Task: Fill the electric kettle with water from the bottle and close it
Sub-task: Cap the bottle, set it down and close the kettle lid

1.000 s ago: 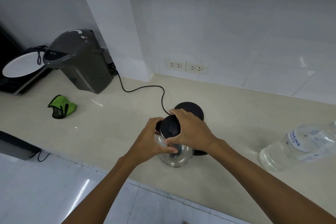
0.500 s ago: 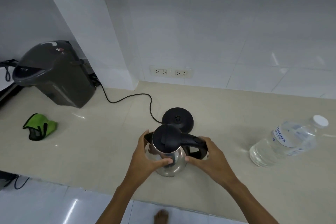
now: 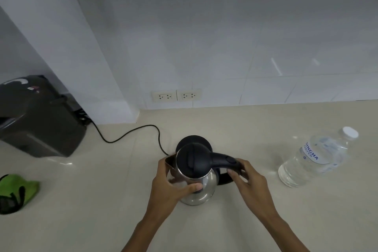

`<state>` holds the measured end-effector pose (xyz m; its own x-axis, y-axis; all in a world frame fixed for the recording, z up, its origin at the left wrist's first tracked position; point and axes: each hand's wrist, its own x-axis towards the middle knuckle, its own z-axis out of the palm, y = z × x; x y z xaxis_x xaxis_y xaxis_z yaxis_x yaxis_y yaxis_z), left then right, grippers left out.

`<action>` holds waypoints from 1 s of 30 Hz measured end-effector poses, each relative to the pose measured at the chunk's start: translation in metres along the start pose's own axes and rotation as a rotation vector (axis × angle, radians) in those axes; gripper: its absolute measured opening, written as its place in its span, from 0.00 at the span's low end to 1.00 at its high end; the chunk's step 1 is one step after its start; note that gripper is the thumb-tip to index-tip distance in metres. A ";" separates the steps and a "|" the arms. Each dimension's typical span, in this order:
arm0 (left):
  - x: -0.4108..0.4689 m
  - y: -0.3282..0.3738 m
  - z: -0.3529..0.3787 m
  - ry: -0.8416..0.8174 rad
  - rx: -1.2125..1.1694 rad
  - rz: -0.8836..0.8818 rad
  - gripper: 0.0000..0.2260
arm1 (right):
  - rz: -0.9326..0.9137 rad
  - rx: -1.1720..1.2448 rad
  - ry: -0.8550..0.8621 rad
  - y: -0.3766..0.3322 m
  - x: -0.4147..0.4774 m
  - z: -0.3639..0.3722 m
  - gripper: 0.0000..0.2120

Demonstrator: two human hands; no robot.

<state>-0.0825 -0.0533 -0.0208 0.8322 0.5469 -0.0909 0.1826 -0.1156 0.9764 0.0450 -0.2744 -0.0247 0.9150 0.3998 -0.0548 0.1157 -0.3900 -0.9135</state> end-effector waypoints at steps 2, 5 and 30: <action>0.016 0.015 -0.001 -0.005 -0.010 0.032 0.46 | -0.021 0.008 0.040 -0.011 0.013 -0.003 0.14; 0.043 0.031 -0.002 -0.019 -0.014 0.079 0.44 | -0.052 -0.002 0.087 -0.026 0.037 -0.006 0.15; 0.150 0.018 0.000 0.015 -0.009 -0.035 0.44 | 0.019 -0.094 0.074 -0.027 0.156 0.031 0.16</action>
<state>0.0460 0.0265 -0.0171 0.8177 0.5627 -0.1218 0.2063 -0.0889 0.9744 0.1726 -0.1761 -0.0212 0.9430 0.3307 -0.0386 0.1307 -0.4743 -0.8706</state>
